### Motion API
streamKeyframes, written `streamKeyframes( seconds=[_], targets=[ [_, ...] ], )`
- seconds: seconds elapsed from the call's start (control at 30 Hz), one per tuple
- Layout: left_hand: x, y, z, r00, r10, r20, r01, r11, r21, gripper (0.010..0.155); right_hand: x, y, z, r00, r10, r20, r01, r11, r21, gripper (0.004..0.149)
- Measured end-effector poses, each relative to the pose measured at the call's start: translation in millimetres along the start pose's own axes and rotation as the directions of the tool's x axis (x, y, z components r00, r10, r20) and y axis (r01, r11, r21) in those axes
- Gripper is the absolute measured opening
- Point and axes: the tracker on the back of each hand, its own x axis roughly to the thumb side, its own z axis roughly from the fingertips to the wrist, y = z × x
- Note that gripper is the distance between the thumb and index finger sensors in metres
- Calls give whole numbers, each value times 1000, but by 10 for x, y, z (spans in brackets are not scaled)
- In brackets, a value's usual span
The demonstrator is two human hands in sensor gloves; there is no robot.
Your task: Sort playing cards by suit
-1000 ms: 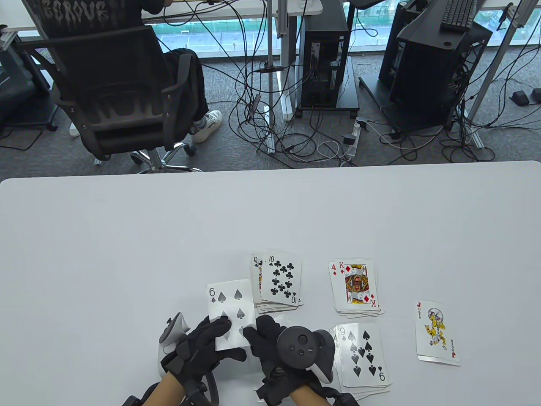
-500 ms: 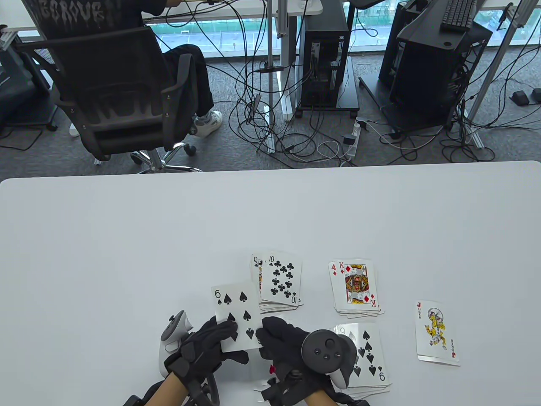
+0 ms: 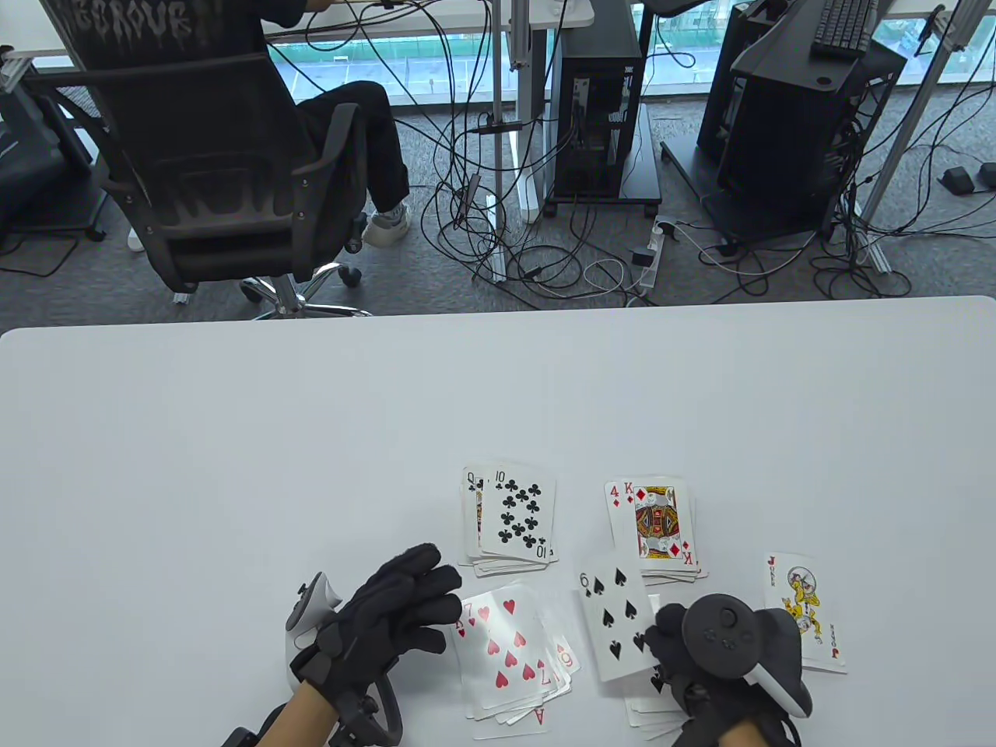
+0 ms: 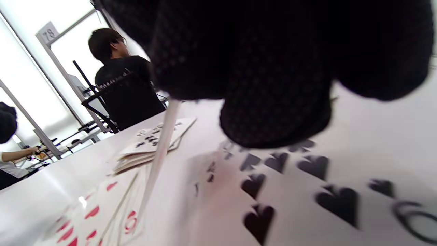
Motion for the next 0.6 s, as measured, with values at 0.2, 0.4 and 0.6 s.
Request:
streamKeyframes(
  seconds=[0.2,0.4,0.6],
  targets=[
    [-4,52,17,1000,17,11,-17,1000,24,50,-260,136,24,988,94,-124,-76,987,139,40],
    [33,105,29,999,30,33,-32,998,46,50,-303,332,-27,941,304,-147,-261,931,257,41],
    [109,102,41,996,33,79,-37,998,53,50,-291,316,-5,926,339,-163,-289,918,270,41]
  ],
)
